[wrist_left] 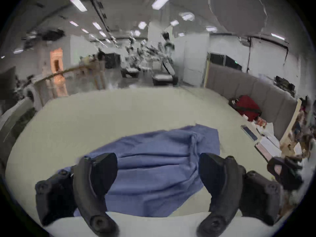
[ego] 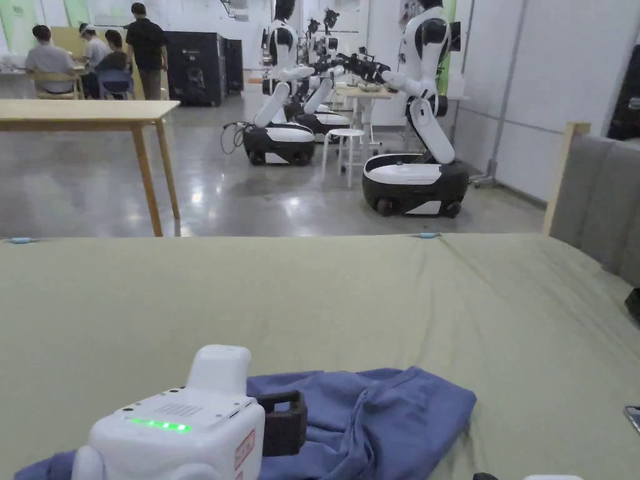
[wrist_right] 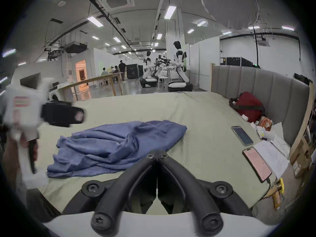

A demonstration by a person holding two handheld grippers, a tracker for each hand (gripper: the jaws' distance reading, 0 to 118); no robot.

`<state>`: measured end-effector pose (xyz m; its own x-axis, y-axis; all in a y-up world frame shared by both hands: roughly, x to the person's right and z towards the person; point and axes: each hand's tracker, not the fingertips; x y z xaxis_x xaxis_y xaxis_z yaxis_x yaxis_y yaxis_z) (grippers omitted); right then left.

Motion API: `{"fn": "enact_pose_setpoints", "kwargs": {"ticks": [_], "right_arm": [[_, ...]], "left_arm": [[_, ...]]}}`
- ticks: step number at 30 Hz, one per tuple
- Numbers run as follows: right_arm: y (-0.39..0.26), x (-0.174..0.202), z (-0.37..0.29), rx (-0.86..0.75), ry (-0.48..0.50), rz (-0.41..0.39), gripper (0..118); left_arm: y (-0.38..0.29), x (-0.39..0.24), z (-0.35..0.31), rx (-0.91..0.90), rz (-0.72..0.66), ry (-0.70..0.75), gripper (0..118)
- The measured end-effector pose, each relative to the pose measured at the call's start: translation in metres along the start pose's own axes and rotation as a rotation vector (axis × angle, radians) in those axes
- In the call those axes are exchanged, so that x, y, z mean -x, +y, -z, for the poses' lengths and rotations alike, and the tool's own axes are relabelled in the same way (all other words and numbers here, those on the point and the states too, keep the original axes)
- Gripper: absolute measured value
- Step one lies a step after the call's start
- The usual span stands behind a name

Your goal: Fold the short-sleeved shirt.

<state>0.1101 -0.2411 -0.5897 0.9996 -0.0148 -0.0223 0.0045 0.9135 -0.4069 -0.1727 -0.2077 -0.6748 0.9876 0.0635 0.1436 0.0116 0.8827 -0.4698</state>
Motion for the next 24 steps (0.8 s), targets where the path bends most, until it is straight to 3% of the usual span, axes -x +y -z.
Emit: {"fn": "enact_pose_setpoints", "kwargs": {"ticks": [4,5,6,7,9,15,24], "right_arm": [[0.008,0.012,-0.016,-0.053,0.02,-0.023,1],[0.008,0.016,-0.02,-0.063,0.026,-0.026,1],[0.009,0.02,-0.024,-0.07,0.033,-0.026,1],[0.008,0.023,-0.028,-0.077,0.04,-0.026,1],[0.006,0.031,-0.035,-0.093,0.059,-0.033,1],[0.005,0.05,-0.044,-0.105,0.077,-0.059,1],[0.008,0.055,-0.031,-0.085,0.088,-0.066,1]], "left_arm": [[-0.028,0.036,-0.098,-0.155,-0.056,0.16,82],[-0.036,0.045,-0.115,-0.194,-0.075,0.196,66],[-0.042,0.053,-0.131,-0.193,-0.085,0.225,19],[-0.049,0.06,-0.144,-0.209,-0.113,0.265,0],[-0.06,0.073,-0.169,-0.221,-0.165,0.285,0],[-0.064,0.092,-0.189,-0.242,-0.121,0.351,0],[-0.053,0.128,-0.145,-0.111,-0.128,0.343,0]]}}
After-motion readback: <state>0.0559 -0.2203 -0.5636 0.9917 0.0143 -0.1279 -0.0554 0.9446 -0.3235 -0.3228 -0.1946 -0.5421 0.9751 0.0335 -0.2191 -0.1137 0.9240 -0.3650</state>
